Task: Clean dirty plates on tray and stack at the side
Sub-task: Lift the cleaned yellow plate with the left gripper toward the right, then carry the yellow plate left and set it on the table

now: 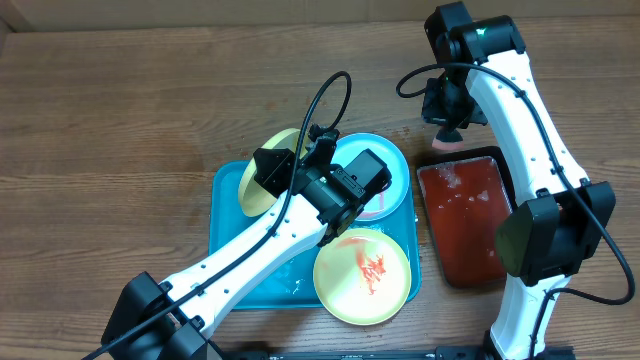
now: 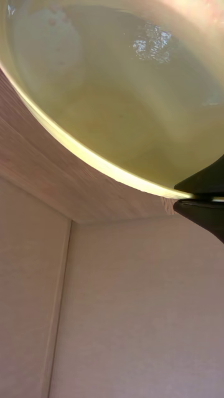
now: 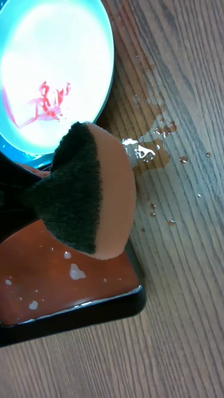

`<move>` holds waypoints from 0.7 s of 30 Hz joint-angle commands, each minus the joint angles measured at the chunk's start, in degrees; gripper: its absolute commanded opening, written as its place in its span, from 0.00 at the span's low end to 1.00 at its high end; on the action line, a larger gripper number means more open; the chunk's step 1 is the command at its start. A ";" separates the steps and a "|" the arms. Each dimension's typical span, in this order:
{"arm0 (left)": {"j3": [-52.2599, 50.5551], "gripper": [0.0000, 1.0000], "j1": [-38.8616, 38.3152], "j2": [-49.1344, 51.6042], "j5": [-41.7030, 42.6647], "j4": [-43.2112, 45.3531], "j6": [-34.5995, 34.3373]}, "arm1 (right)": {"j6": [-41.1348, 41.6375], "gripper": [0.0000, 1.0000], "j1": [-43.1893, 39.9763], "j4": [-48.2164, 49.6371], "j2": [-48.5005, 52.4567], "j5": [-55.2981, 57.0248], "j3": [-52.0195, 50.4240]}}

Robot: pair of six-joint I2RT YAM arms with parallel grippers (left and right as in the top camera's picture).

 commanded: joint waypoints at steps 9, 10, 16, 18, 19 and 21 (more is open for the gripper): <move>1.44 0.04 2.82 0.20 21.27 -0.07 -9.33 | 0.04 0.04 0.02 -0.07 -1.66 -0.57 1.05; 1.46 0.04 3.67 0.07 22.73 -0.39 -10.88 | 0.04 0.04 0.02 -0.11 -1.66 -0.57 1.05; 1.46 0.04 11.80 -3.63 28.76 -0.66 -13.90 | 0.04 0.04 0.02 -0.26 -1.66 -1.77 1.05; 1.46 0.04 15.67 -6.14 30.64 -0.59 -14.21 | 0.04 0.04 0.02 -0.11 -1.66 -2.82 1.05; 1.46 0.04 17.70 -7.43 31.34 -0.57 -14.21 | 0.04 0.04 0.02 0.00 -1.66 -3.37 1.05; 1.46 0.04 21.68 -9.86 32.79 -0.52 -14.16 | 0.07 0.04 0.02 0.13 -1.66 -3.69 1.05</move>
